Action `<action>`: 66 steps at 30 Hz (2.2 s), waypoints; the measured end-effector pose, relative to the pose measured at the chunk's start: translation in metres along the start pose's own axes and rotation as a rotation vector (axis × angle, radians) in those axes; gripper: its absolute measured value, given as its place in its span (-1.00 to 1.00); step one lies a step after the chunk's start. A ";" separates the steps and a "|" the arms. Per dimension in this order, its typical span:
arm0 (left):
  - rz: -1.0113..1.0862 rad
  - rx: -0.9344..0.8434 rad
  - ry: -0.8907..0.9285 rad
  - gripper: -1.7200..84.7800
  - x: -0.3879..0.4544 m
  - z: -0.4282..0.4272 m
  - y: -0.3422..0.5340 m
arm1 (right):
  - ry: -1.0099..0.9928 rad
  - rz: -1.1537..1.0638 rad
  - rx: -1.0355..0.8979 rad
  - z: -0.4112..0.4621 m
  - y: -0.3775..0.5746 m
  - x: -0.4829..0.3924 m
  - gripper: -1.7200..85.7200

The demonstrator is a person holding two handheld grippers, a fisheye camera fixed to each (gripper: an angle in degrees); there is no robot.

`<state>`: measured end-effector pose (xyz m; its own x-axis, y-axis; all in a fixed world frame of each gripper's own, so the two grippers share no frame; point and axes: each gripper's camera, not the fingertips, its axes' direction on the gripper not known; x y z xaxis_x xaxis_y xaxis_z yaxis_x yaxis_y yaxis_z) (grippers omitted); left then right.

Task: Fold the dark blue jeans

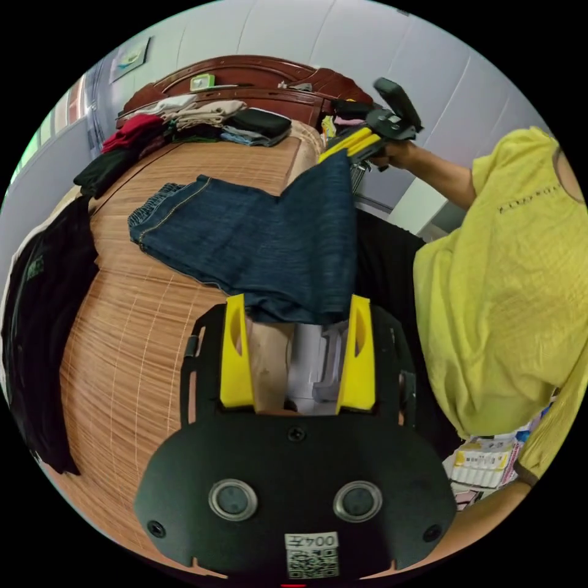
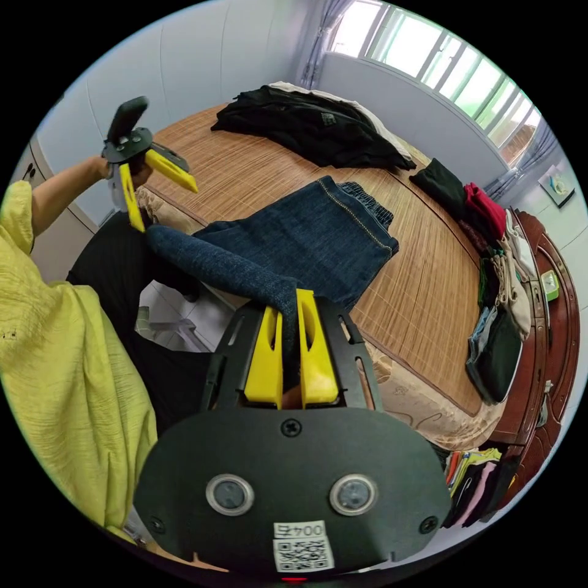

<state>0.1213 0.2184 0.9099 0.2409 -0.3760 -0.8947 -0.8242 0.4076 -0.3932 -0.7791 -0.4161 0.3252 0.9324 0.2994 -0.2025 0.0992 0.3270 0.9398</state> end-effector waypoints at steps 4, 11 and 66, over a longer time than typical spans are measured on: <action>0.070 -0.003 -0.041 -0.40 0.057 0.019 -0.011 | 0.023 -0.008 -0.014 -0.004 -0.015 0.009 -0.88; 0.021 0.030 -0.190 -0.60 0.072 0.062 -0.024 | 0.031 0.011 0.004 -0.013 -0.034 0.034 -0.88; -0.838 0.021 -0.157 -0.65 -0.407 0.194 0.050 | -0.237 0.577 0.223 0.021 -0.128 0.576 -0.73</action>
<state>0.0810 0.5532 1.2135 0.8366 -0.4413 -0.3246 -0.3323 0.0623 -0.9411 -0.2473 -0.3047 0.0939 0.9063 0.1571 0.3924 -0.3931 -0.0280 0.9191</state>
